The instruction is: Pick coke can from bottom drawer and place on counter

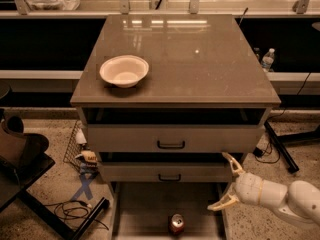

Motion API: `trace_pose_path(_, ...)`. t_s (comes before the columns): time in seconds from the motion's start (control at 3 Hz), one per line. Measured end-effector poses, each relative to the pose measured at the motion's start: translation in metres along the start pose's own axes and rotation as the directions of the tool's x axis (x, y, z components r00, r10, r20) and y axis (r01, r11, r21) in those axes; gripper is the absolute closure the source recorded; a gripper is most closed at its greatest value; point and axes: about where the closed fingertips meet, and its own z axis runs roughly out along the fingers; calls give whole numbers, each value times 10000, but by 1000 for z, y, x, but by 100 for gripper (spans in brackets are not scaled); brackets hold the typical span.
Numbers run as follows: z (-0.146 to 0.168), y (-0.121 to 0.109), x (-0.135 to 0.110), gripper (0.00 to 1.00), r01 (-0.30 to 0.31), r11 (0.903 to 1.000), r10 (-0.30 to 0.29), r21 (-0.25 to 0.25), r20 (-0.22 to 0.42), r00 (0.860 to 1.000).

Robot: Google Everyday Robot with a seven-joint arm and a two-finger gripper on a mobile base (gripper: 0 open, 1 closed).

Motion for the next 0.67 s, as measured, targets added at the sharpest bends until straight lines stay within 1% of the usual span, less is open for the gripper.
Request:
trace_pose_path(0.33, 37, 33, 55, 0, 196, 9917, -142, -1272, 429, 9990)
trace_pose_path(0.67, 58, 64, 99, 0, 173, 9726, -49, -2320, 543, 9985)
